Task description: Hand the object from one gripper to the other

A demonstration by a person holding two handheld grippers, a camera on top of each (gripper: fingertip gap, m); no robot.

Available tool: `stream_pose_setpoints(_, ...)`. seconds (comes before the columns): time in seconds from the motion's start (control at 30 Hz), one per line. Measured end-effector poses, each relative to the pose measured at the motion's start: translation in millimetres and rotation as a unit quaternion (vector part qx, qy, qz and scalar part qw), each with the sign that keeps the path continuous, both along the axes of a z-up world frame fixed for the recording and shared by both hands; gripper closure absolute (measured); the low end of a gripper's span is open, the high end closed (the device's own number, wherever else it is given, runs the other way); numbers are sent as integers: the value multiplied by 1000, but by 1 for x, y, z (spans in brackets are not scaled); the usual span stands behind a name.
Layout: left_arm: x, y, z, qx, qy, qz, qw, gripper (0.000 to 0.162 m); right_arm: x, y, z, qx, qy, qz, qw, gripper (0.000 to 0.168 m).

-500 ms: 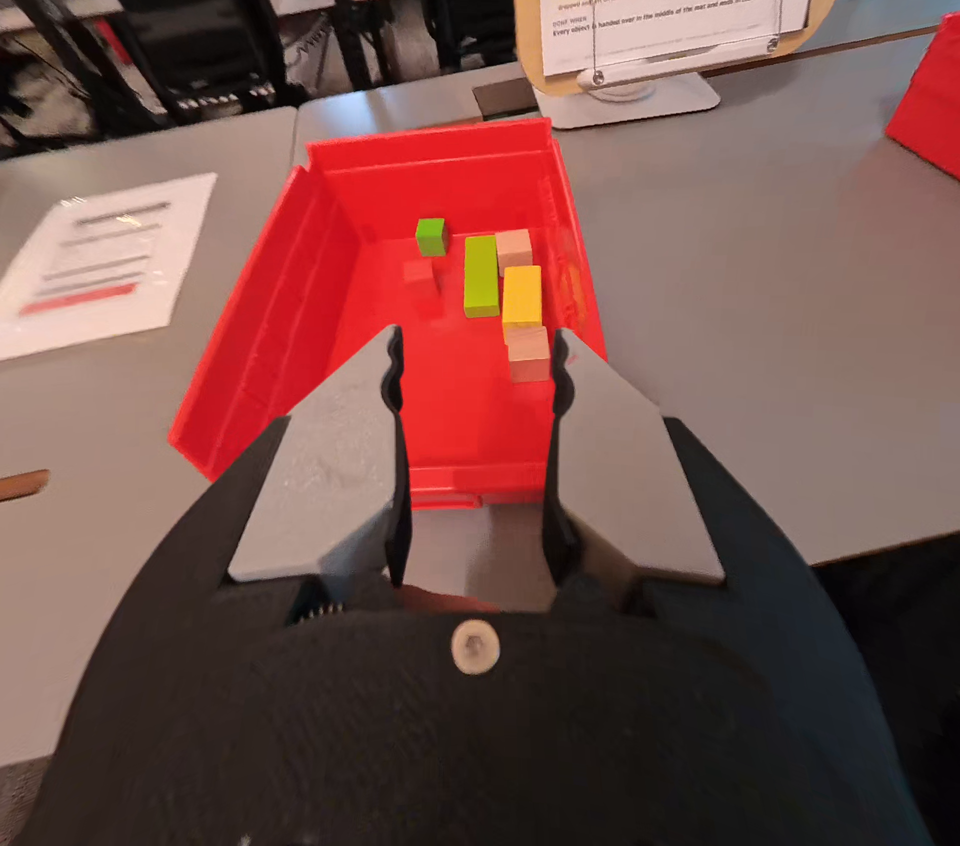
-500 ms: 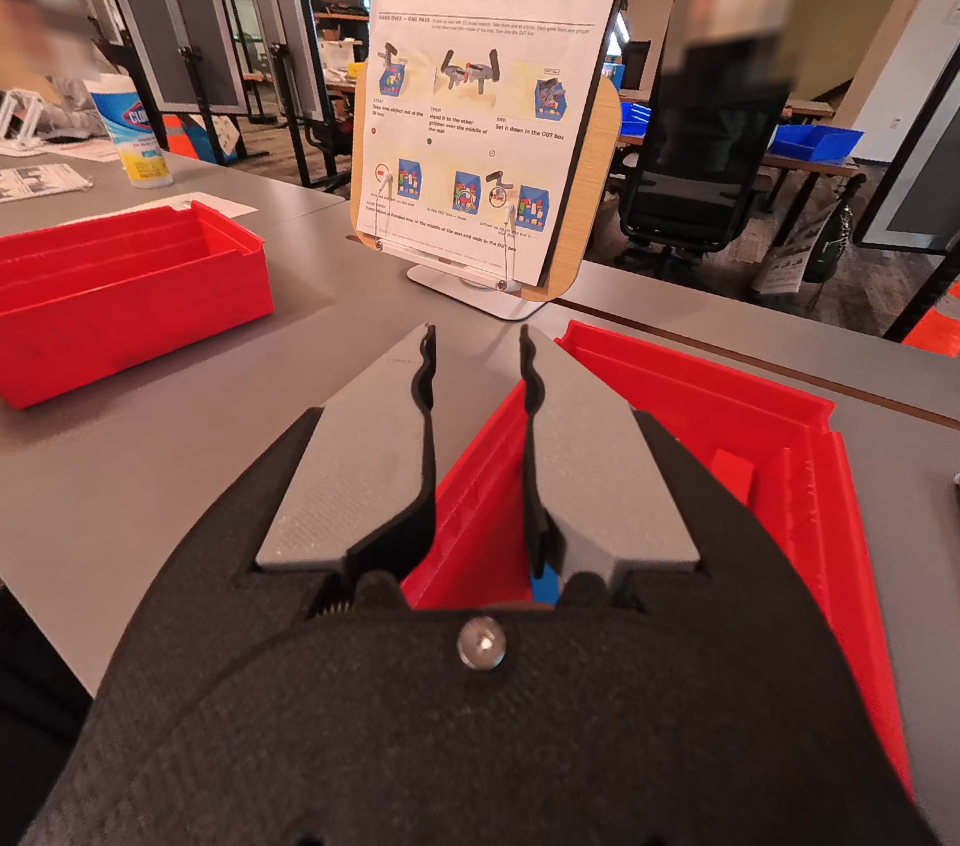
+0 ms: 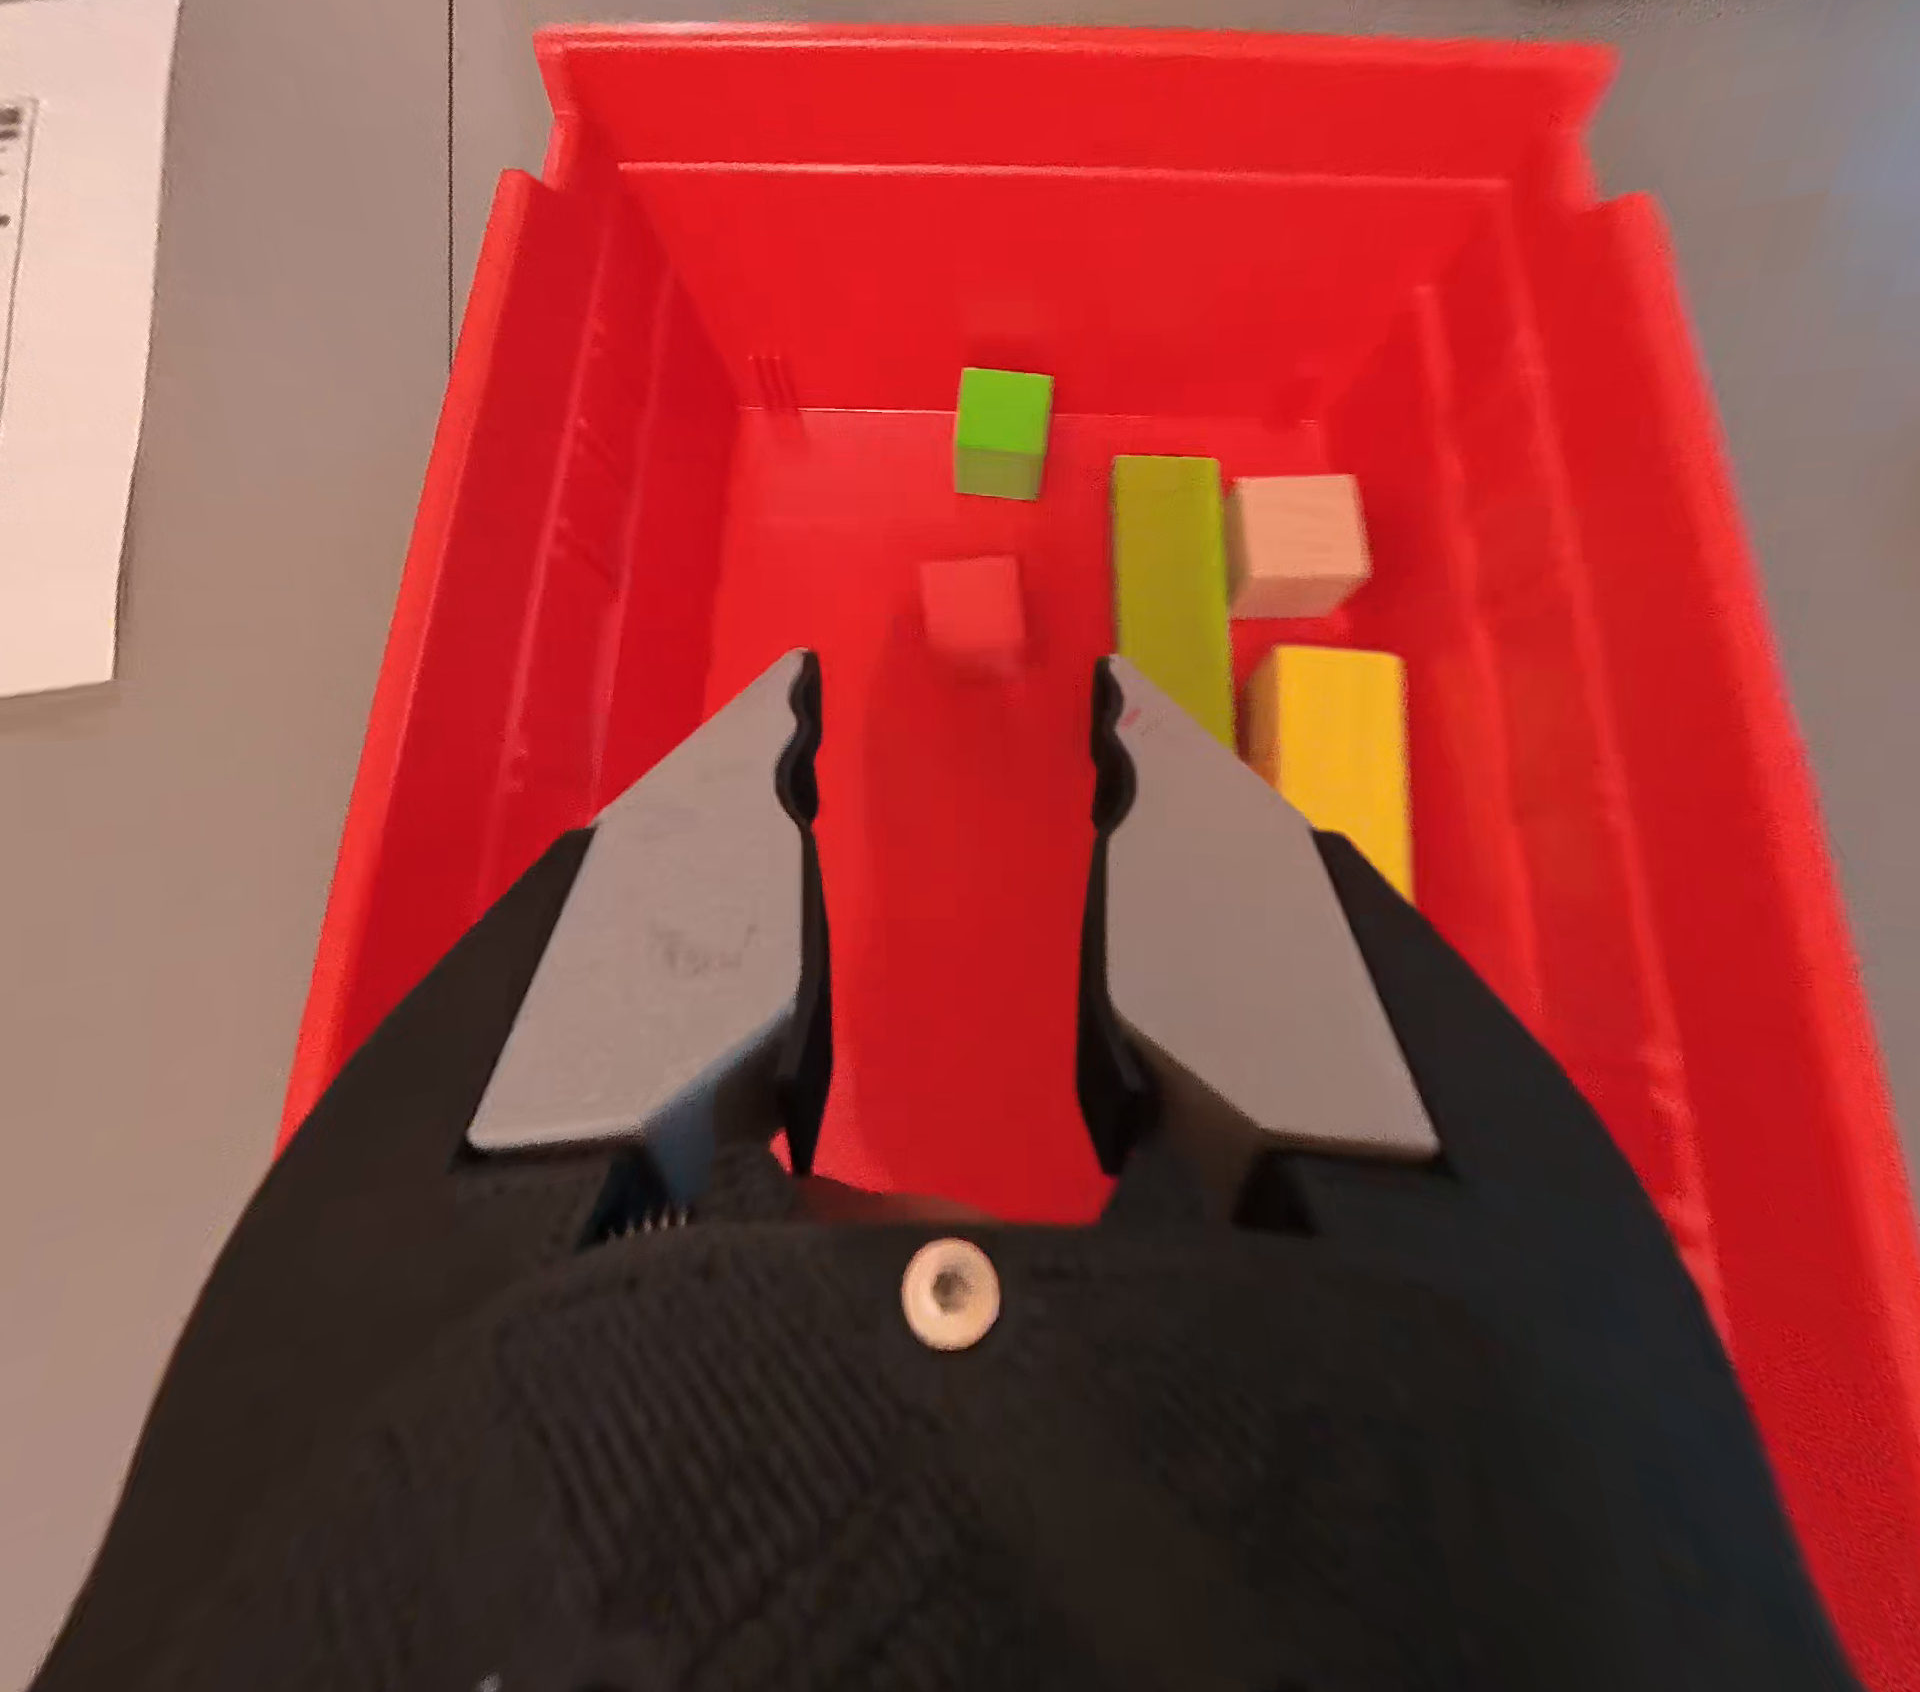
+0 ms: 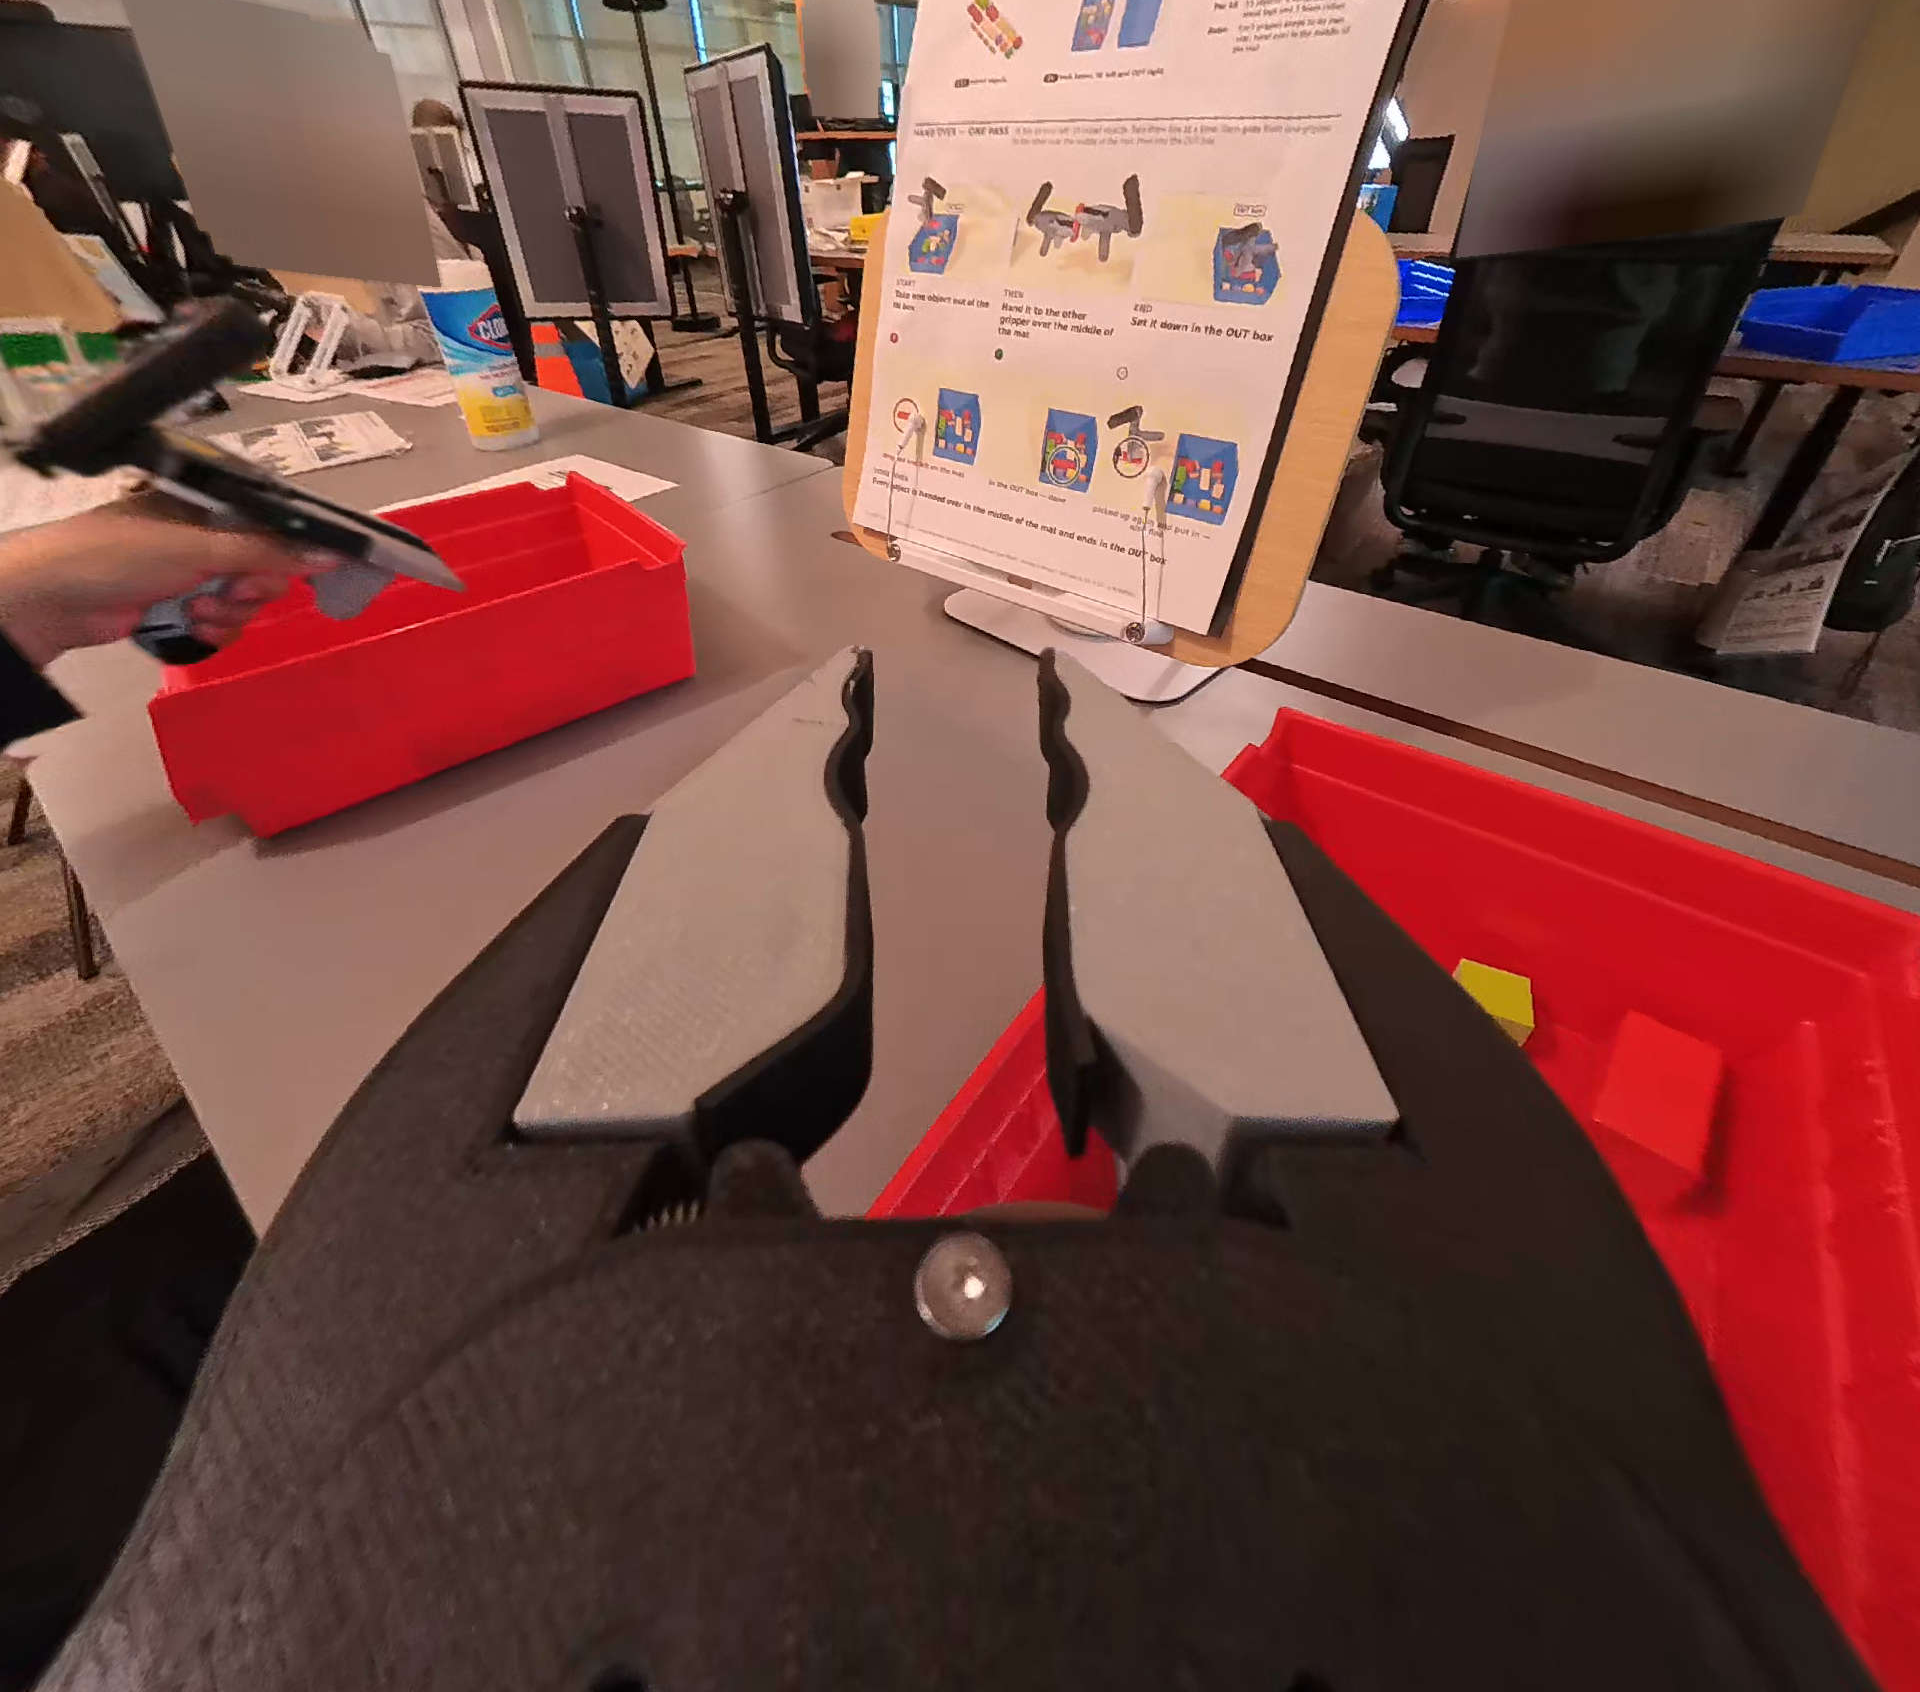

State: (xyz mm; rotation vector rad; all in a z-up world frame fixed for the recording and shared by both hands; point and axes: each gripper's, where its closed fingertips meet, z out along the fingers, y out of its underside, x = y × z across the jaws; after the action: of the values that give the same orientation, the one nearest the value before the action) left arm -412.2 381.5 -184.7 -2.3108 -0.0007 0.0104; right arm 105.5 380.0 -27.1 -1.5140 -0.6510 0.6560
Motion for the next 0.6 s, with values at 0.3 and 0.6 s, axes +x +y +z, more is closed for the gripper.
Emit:
stream_pose_setpoints(0.3, -2, 33, -67, -155, 26, 7, 988, 111, 30, -9, 16, 22, 16, -13, 1000, 139)
stream_pose_setpoints(0.6, 3, 33, -19, -8, 65, -10, 998, 136, 41, -28, 33, 14, 61, 23, 998, 138)
